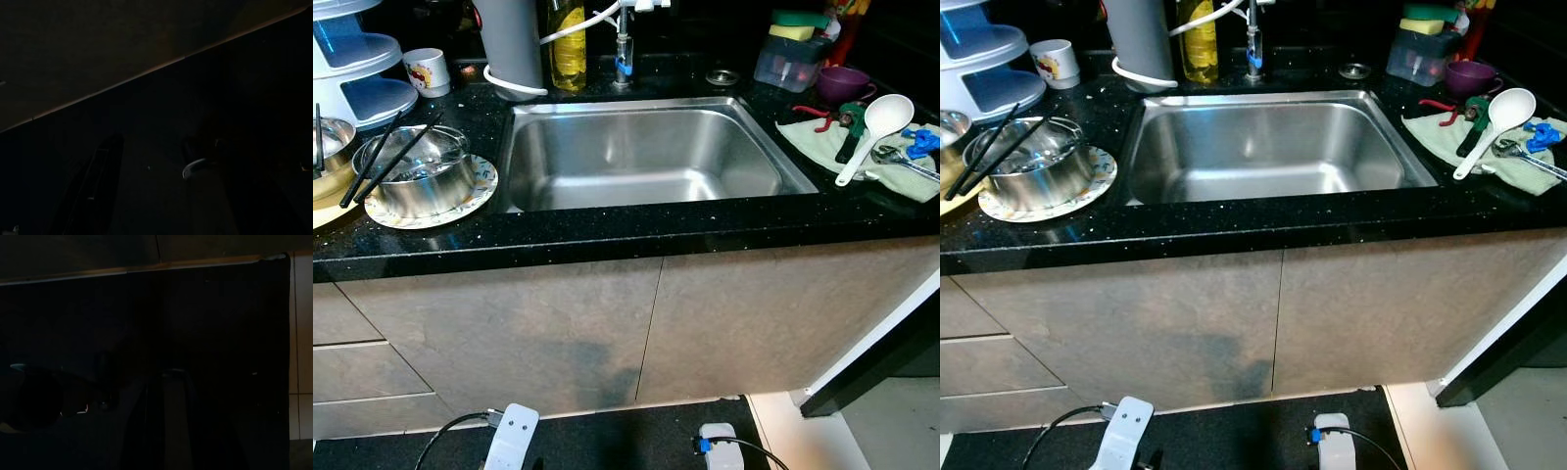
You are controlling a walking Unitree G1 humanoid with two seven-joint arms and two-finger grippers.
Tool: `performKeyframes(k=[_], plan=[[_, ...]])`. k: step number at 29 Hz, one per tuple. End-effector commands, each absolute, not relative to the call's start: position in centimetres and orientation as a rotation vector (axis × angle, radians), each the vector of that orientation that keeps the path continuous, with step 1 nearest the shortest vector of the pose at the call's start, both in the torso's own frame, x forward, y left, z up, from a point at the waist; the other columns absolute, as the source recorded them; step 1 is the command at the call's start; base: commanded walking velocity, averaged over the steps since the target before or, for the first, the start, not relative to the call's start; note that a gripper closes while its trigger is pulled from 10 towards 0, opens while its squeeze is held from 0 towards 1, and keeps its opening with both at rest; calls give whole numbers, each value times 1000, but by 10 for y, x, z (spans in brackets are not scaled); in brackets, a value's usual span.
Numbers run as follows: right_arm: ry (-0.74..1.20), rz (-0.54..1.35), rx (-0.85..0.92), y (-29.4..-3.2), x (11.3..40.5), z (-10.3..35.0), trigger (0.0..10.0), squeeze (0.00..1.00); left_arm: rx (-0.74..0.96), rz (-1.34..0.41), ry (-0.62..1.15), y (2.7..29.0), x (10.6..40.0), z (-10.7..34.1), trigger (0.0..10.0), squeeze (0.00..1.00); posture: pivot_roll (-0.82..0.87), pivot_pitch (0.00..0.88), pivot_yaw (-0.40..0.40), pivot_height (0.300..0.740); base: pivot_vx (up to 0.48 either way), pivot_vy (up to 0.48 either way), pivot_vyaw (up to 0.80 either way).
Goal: Kitchen organization
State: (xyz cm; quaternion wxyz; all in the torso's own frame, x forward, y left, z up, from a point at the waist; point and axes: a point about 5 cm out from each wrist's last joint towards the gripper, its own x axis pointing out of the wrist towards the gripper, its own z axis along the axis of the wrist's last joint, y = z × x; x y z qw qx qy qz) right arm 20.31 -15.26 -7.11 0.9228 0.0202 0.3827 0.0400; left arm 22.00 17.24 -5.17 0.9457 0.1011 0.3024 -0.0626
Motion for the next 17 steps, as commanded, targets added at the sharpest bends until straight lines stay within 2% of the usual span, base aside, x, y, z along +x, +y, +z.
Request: performKeyframes(k=[1, 5, 17], plan=[[822, 74, 45, -154, 194, -77, 10000, 0, 202, -115, 649, 176, 213, -57, 10000, 0, -67, 189, 3, 740, 0, 0, -800], [812, 72, 55, -153, 195, -76, 10000, 0, 198, -122, 642, 176, 213, -57, 10000, 0, -67, 190, 3, 740, 0, 0, -655], [796, 100, 62, -149, 197, -75, 10000, 0, 186, -119, 640, 174, 214, -57, 10000, 0, -67, 193, 2, 740, 0, 0, 0]])
